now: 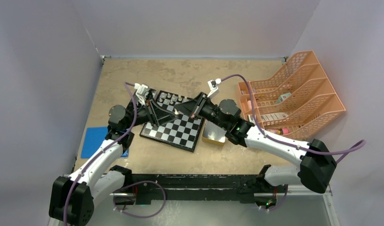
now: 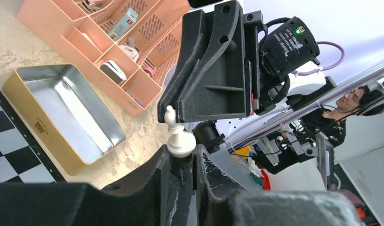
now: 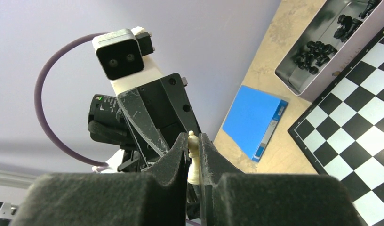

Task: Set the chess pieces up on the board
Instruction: Place the chess piece on the chessboard.

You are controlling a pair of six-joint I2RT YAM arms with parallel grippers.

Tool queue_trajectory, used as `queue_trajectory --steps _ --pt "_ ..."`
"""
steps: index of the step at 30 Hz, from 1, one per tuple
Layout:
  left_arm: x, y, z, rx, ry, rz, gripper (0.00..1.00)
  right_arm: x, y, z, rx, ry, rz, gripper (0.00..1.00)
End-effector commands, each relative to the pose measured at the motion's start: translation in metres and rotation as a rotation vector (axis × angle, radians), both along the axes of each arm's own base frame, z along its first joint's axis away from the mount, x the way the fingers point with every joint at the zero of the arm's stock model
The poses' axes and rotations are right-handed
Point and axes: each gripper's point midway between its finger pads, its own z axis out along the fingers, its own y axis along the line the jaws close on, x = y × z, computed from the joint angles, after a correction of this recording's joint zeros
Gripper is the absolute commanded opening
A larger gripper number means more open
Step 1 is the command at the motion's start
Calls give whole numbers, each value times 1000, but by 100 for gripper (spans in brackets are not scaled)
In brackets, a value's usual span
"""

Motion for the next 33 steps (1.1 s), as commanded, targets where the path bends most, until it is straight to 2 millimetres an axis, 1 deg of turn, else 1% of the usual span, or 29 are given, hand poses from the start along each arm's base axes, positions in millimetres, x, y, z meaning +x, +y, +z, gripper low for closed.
queue_trajectory --steps 1,3,5,6,8,10,11,12,15,17,19,22,27,29,33 --pt "-6 1 24 -27 -113 -9 14 -9 -1 27 84 -58 34 7" --pt "-5 1 21 -27 -108 0 7 -15 -1 26 79 -82 62 8" --pt "-7 2 20 -23 -115 -5 2 -21 1 22 50 -124 100 8" --pt "-9 2 19 -17 -122 -11 0 -22 1 14 11 -126 110 9" --pt "-11 2 16 1 -122 -21 0 -24 -3 4 -46 -130 107 9" --pt "-11 2 12 22 -118 -15 0 -28 -11 0 -56 -128 97 7" --pt "-11 2 11 24 -112 -12 2 -28 -15 -1 -46 -122 83 6" --pt "-11 3 10 23 -106 -9 9 -29 -18 2 -26 -124 75 6" --pt "-12 3 7 12 -89 -10 35 -26 -20 15 23 -132 46 6" --pt "-14 3 7 -2 -84 -20 49 -23 -19 24 49 -121 35 6" --pt "-18 2 9 -31 -86 -36 56 -20 -17 29 83 -104 29 6" --pt "-23 2 13 -68 -100 -58 60 -15 -16 38 134 -89 5 6" --pt "-23 -1 17 -72 -98 -71 60 -12 -17 53 182 -93 -10 6" --pt "-22 -5 22 -79 -99 -68 60 -13 -16 55 186 -97 -4 6" --pt "-22 -18 28 -83 -99 -98 57 -14 -17 47 194 -80 0 6"
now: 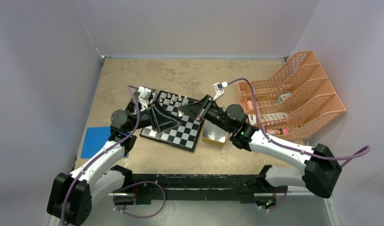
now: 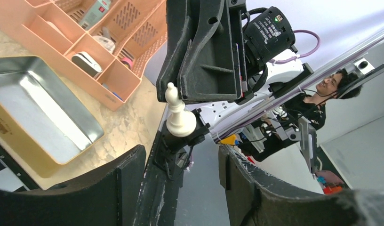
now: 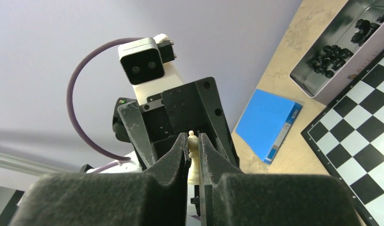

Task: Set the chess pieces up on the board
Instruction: Place the chess piece on the chessboard.

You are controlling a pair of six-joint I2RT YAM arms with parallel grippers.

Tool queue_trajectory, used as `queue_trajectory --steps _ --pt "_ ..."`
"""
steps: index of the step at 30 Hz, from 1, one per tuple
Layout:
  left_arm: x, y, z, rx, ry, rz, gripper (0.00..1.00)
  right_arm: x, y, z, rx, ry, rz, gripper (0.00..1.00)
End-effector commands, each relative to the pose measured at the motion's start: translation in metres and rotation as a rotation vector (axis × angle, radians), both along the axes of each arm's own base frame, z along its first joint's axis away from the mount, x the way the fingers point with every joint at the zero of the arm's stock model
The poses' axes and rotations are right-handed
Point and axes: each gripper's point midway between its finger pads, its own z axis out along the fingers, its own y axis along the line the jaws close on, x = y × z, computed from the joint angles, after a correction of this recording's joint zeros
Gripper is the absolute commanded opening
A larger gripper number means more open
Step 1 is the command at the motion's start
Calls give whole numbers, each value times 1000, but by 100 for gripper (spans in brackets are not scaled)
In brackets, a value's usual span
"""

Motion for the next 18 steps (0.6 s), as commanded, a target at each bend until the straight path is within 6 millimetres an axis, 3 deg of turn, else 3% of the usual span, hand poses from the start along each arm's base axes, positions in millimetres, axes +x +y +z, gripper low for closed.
queue_trajectory --steps 1,8,18 --pt "1 -14 30 -46 -82 -21 56 -2 -3 39 127 -49 -8 6" --pt "1 -29 40 -70 -85 -12 46 -9 -5 40 156 -55 2 6" --pt "4 -17 53 -102 -104 113 36 -9 -11 47 161 -74 -22 6"
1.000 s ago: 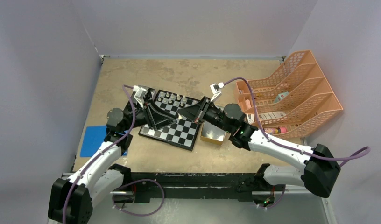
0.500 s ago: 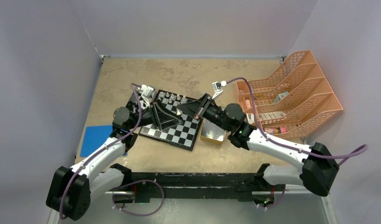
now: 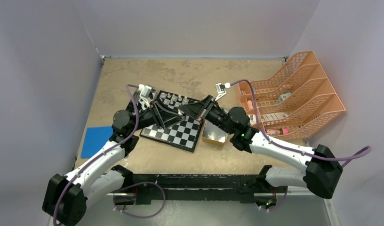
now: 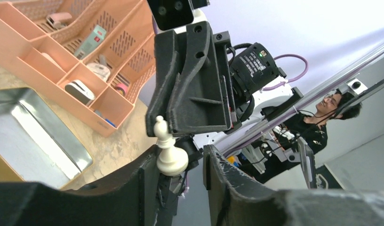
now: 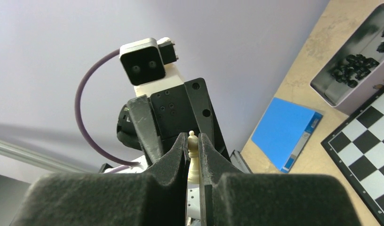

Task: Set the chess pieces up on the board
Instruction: Place the chess piece on the chessboard.

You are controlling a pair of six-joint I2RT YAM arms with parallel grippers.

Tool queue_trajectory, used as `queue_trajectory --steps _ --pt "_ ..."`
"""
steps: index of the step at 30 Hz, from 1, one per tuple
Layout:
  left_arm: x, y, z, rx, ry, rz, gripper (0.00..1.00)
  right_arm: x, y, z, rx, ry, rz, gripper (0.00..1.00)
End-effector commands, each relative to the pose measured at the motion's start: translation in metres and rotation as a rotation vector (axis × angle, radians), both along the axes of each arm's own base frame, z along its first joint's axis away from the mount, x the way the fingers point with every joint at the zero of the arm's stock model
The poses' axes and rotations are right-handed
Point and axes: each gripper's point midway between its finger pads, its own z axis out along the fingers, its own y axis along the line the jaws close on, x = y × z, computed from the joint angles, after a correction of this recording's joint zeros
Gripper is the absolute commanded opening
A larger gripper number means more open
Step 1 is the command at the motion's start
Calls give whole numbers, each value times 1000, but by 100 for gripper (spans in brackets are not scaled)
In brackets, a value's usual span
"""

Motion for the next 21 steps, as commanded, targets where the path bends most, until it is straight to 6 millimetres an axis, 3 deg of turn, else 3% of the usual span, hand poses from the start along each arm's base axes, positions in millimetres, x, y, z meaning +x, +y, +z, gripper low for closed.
queue_trajectory --steps 1,7,9,11,14,18,21 --pt "3 6 25 -39 -90 68 33 -4 -9 32 82 -62 -22 5" --pt "1 6 24 -29 -94 64 8 -6 -9 30 72 -70 -14 6" --pt "0 7 22 -14 -99 68 4 -10 -9 31 51 -115 -5 7" --pt "-3 7 18 26 -126 65 0 -19 -5 18 -48 -156 45 11" --pt "-4 8 15 130 -183 70 0 -23 -13 10 -192 -232 43 26" --pt "-14 10 3 244 -259 24 0 -32 -33 24 -292 -345 28 51" --pt "-24 11 -5 291 -316 -32 0 -36 -38 27 -380 -377 52 53"
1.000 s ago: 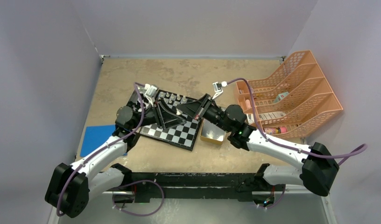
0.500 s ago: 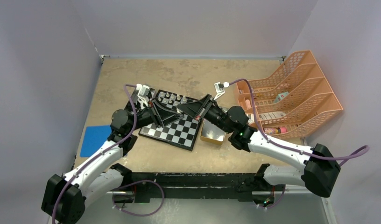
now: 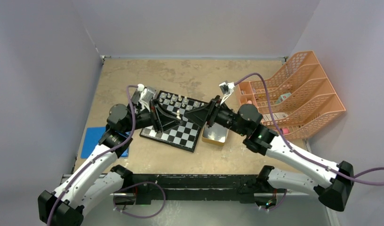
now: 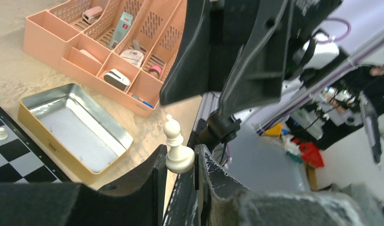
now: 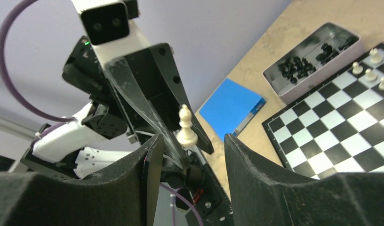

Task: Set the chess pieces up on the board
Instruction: Place the chess piece on the chessboard.

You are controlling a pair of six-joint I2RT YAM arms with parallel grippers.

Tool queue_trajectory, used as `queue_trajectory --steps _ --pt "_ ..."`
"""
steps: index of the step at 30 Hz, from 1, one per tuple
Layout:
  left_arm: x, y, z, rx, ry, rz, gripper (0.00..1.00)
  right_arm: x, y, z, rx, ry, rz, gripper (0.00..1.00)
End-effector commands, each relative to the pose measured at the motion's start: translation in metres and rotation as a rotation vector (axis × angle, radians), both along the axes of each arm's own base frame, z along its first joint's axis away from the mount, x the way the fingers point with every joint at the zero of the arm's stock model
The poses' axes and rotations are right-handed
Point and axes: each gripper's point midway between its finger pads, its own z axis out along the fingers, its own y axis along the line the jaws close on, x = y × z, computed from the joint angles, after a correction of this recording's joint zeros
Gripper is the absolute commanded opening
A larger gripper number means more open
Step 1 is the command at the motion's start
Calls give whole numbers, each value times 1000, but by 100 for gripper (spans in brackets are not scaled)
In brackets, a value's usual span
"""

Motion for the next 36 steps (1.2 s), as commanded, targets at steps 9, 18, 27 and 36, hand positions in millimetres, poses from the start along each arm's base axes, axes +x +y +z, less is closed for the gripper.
queue_trajectory --steps 9,18,27,36 --pt "-34 4 -23 199 -191 -220 0 -24 1 18 -279 -176 198 41" --pt "-37 2 -31 192 -180 -256 0 -16 25 -50 -497 -68 336 37" --pt "-30 2 -38 213 -197 -233 0 -35 26 -49 -450 -66 435 9" --pt "-30 1 -45 218 -194 -241 0 -48 20 -58 -452 -35 481 24"
